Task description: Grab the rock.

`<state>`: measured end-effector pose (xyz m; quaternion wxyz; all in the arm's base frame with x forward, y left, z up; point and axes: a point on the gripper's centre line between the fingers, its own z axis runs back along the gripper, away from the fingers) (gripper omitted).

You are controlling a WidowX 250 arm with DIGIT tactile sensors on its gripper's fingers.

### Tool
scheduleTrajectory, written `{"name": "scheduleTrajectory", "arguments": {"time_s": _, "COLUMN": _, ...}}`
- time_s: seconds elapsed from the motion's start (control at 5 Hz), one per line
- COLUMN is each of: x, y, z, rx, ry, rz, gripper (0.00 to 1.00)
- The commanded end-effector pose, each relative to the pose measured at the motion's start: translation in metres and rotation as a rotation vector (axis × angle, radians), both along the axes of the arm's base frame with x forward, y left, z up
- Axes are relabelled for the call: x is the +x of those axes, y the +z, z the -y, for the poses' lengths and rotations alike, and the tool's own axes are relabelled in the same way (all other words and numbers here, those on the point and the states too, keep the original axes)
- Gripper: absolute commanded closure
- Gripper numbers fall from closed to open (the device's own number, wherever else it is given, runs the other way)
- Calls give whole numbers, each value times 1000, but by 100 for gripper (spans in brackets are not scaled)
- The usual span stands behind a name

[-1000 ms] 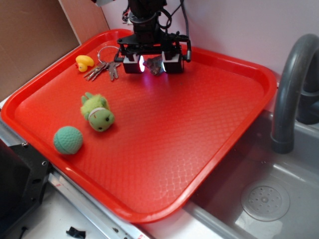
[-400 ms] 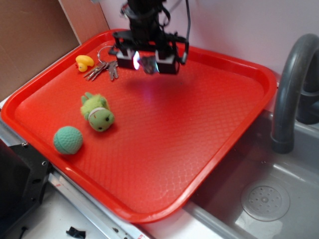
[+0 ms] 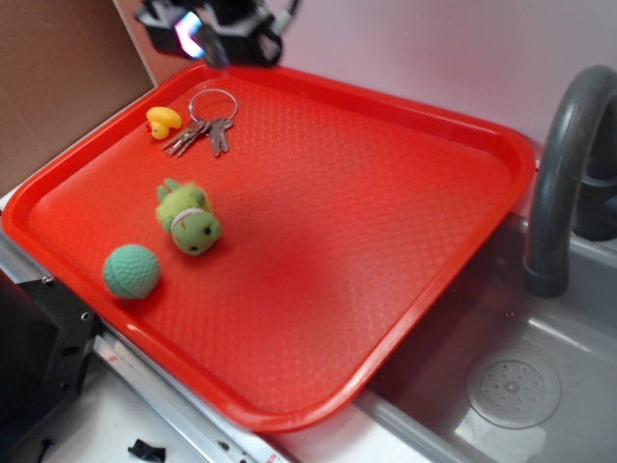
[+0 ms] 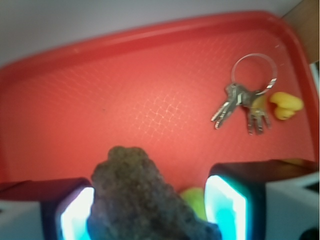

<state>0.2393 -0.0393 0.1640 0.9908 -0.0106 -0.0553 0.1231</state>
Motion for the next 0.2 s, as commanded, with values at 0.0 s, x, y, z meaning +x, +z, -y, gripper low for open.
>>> {"name": "scheduleTrajectory", "arguments": {"time_s": 0.0, "x": -34, "y": 37, "z": -11, "rx": -39, "ry": -4, "rz": 60, "gripper": 100}}
